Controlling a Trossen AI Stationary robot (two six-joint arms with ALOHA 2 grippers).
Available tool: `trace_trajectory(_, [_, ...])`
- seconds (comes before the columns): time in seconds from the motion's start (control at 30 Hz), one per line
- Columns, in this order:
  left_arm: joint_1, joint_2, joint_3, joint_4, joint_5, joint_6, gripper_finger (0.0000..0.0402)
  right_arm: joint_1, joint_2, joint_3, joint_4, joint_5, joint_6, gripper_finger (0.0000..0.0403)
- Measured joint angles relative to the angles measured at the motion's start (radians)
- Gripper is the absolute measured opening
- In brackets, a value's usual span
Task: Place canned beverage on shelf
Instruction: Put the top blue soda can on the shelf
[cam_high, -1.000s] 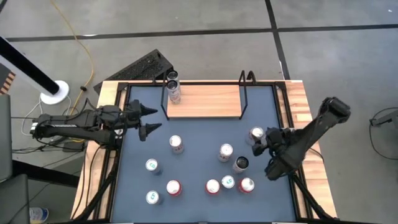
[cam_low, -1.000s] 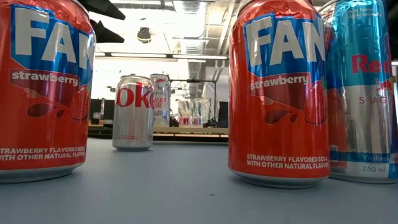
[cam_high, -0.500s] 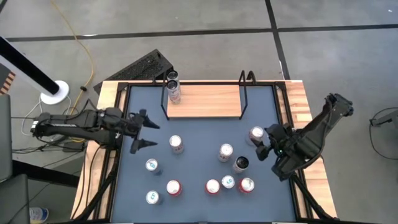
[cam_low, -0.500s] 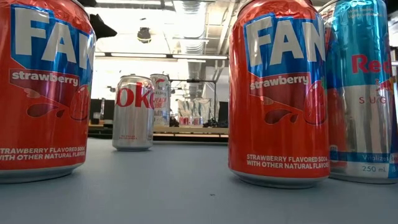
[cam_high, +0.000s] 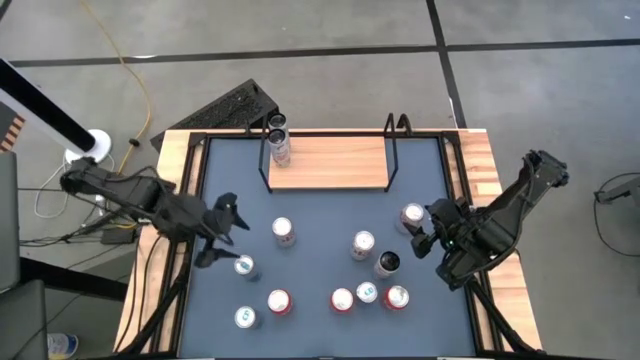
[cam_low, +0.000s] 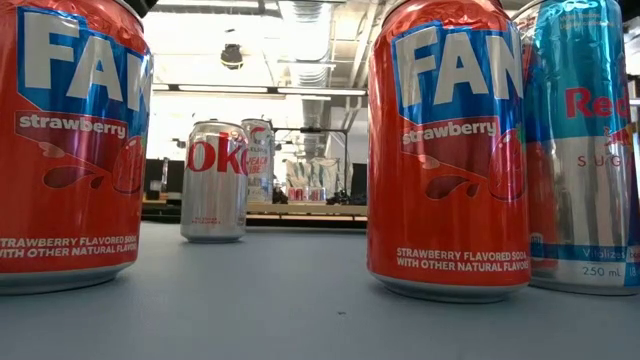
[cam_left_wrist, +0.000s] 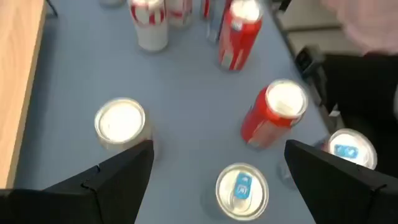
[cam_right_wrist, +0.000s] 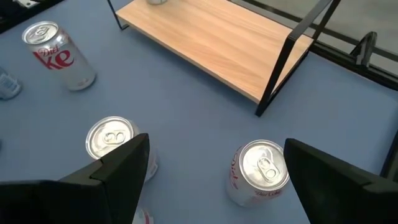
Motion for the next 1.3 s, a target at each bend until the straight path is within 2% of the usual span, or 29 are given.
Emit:
trace_trajectory(0.2, [-0.125,0.082,-0.017,-0.014,-0.031,-0.084,0.0352,0.0,0.0,0.0,0.003,-0.004,0.0,0.0352])
trace_trajectory(0.33, [-0.196,0.088,-0.037,-0.014,-0.167,-0.104,0.0352,0.0,0.0,0.0,0.003,-0.006,0.0,0.0352])
trace_trajectory(0.43, [-0.225,0.088,-0.049,-0.009,-0.201,-0.115,0.0352,0.0,0.0,0.0,0.003,-0.006,0.0,0.0352])
trace_trajectory(0.63, [-0.239,0.146,-0.054,-0.013,-0.199,-0.123,0.0352,0.0,0.002,0.0,0.005,-0.006,0.001,0.0352])
trace_trajectory(0.77, [-0.244,0.187,-0.054,-0.014,-0.163,-0.121,0.0352,0.0,0.017,0.0,0.005,-0.006,0.0,0.0352])
trace_trajectory(1.07, [-0.244,0.192,-0.059,-0.009,-0.155,-0.121,0.0352,0.0,0.049,0.0,0.01,-0.008,0.0,0.0352])
trace_trajectory(1.3, [-0.243,0.189,-0.138,0.066,-0.127,-0.134,0.0352,0.0,0.049,0.0,0.019,-0.008,0.0,0.0352])
